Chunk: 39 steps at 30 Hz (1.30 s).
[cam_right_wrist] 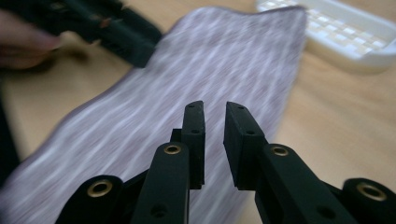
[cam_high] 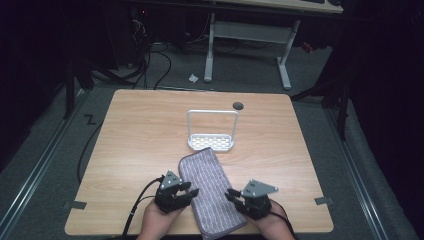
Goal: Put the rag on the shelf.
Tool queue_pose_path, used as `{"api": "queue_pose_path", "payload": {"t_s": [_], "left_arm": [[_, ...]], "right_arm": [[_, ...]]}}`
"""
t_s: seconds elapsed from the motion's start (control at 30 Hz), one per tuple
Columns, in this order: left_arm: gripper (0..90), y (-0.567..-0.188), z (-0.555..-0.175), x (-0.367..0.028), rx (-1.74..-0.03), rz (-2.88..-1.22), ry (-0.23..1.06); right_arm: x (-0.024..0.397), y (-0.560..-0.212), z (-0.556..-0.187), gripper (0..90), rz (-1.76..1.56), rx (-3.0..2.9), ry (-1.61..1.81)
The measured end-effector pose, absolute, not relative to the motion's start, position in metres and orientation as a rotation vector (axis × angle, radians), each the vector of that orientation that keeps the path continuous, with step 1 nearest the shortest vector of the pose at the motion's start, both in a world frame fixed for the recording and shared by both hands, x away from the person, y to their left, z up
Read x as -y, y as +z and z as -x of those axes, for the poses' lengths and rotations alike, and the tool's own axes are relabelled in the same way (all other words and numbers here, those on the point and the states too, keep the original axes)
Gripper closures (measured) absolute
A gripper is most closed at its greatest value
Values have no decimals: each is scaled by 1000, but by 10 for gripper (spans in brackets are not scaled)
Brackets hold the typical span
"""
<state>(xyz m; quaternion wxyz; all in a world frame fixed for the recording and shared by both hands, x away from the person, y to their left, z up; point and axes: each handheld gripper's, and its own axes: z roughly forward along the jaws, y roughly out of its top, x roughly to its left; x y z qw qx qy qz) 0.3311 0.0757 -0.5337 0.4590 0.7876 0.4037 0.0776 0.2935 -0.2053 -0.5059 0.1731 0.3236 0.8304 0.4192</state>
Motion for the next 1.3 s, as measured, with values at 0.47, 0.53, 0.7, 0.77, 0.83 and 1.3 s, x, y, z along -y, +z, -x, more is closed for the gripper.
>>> {"api": "queue_pose_path", "payload": {"t_s": [0.47, 0.53, 0.7, 0.77, 0.83, 1.3], "left_arm": [[713, -542, -357, -65, -985, -1989, 237], [690, -542, -356, -65, -991, -1984, 222], [683, -541, -348, -58, -945, -2011, 167], [673, -541, -335, -50, -878, -2042, 119], [659, -542, -325, -46, -841, -2052, 96], [454, -526, -353, -54, -970, -1928, 351]], "right_arm": [[174, -534, -383, 835, -1066, -2425, 1077], [176, -533, -377, 834, -1047, -2432, 1065], [188, -536, -345, 819, -1002, -2431, 1083], [200, -538, -324, 813, -1000, -2431, 1120], [206, -539, -311, 811, -997, -2430, 1128], [224, -533, -301, 652, -1095, -2326, 1257]]}}
